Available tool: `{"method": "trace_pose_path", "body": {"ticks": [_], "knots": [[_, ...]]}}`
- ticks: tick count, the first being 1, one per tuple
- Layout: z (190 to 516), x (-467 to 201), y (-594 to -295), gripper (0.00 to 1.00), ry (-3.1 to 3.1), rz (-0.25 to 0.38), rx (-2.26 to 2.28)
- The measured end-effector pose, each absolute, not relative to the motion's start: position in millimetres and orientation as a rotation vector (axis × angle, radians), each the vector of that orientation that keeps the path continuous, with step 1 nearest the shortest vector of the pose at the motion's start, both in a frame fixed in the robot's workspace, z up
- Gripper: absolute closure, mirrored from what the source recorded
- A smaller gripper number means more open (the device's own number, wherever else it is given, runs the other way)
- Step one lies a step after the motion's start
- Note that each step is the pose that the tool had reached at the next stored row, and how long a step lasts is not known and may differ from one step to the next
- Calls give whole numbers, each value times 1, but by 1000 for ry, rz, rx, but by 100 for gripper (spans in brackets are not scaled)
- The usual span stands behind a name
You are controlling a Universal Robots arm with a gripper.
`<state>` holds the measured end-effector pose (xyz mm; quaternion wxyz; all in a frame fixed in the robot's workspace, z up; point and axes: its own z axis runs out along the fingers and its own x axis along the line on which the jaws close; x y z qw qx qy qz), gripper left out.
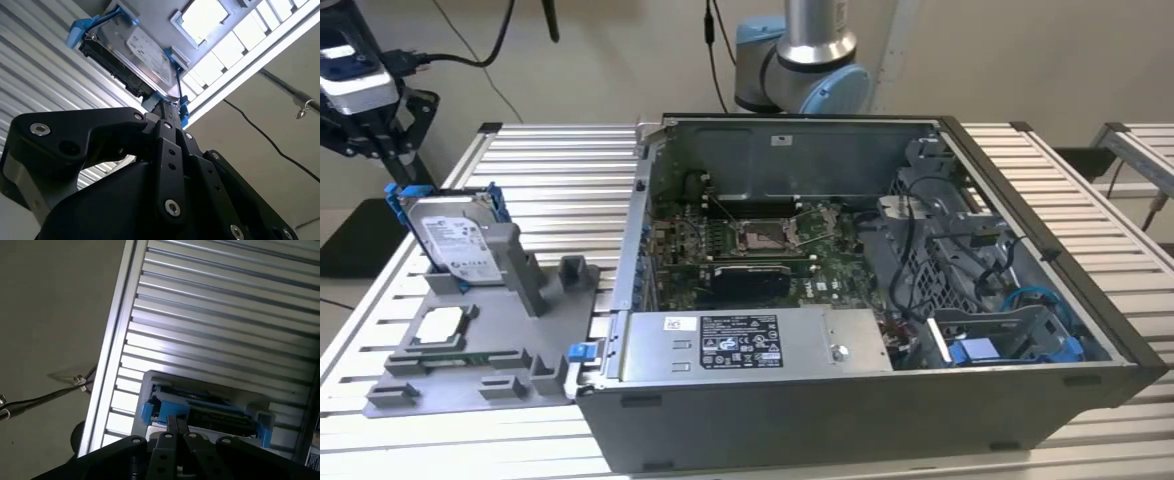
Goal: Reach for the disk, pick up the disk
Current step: 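Pick up the disk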
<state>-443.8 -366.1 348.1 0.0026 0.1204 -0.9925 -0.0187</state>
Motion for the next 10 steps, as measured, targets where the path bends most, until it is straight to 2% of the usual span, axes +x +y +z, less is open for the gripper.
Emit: {"method": "trace_pose_path", "body": {"ticks": [10], "knots": [[348, -444, -366, 100, -3062, -58, 659]]}}
